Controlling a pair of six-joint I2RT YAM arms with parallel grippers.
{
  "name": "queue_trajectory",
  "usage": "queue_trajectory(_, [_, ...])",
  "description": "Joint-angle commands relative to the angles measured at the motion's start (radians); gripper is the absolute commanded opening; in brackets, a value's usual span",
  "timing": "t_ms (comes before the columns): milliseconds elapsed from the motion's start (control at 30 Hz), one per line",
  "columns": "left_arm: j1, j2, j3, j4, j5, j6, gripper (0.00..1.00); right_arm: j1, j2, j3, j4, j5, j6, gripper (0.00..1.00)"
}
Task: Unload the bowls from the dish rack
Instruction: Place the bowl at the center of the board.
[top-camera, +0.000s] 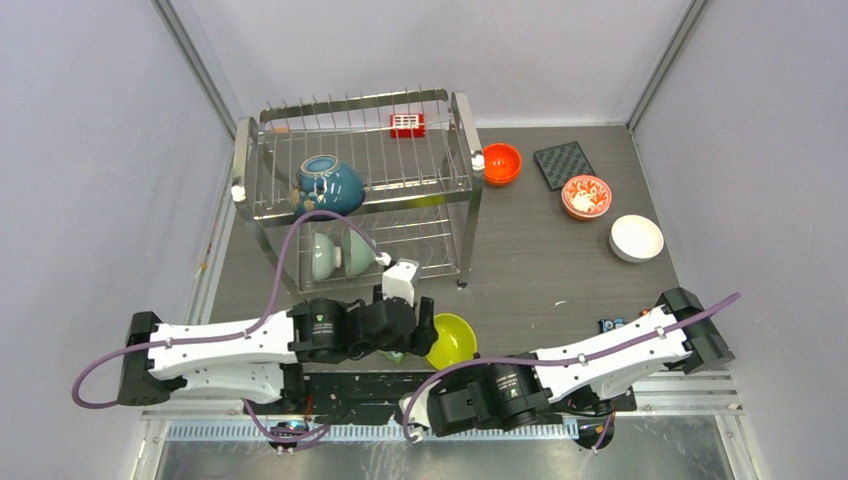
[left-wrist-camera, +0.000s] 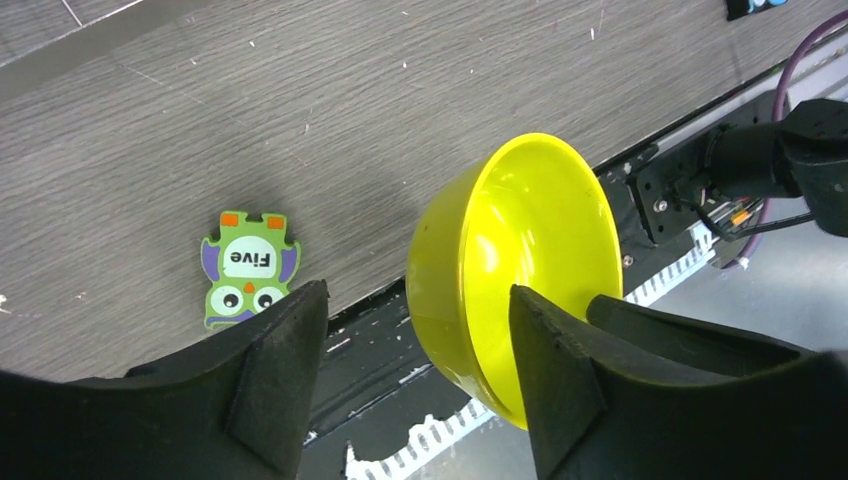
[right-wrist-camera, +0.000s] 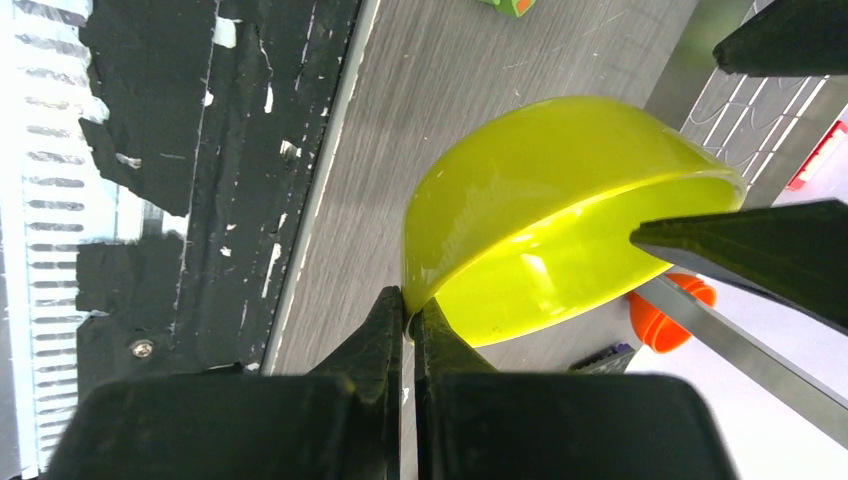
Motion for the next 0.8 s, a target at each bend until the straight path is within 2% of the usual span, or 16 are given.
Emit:
queue_trajectory(0, [-0.005, 0.02, 0.054, -0.021, 0.004, 0.005, 0.62, 0.008, 0.004, 0.048, -0.01, 0.062, -0.039, 0.01])
queue_trajectory(133, [-0.005, 0.05, 0.079, -0.056, 0.006, 0.011, 0.45, 0.008, 0.013, 0.051, -0.015, 0.075, -0.051, 0.01])
queue_trajectory(267, [-0.006, 0.103, 0.12, -0.097, 0.023, 0.019, 0.41, 0.007, 0.023, 0.057, -0.018, 0.082, -0.057, 0.01])
queue_trajectory(300, [-0.005, 0.11, 0.122, -0.1, 0.027, 0.019, 0.38, 0.006, 0.024, 0.058, -0.017, 0.083, -0.059, 0.01])
queue_trajectory(533, [-0.012, 0.121, 0.117, -0.093, 0.027, 0.008, 0.01, 0.008, 0.02, 0.072, -0.028, 0.081, -0.047, 0.01])
queue_trajectory(667, [-0.011, 0.103, 0.118, -0.088, 0.012, -0.005, 0.0, 0.009, 0.018, 0.098, -0.033, 0.063, -0.026, 0.02])
queue_trajectory(700, [-0.012, 0.094, 0.113, -0.087, 0.004, -0.011, 0.0, 0.009, 0.018, 0.107, -0.033, 0.055, -0.019, 0.09])
queue_trajectory(767, [-0.011, 0.067, 0.098, -0.078, -0.017, -0.029, 0.0, 0.01, 0.022, 0.132, -0.042, 0.035, 0.01, 0.34])
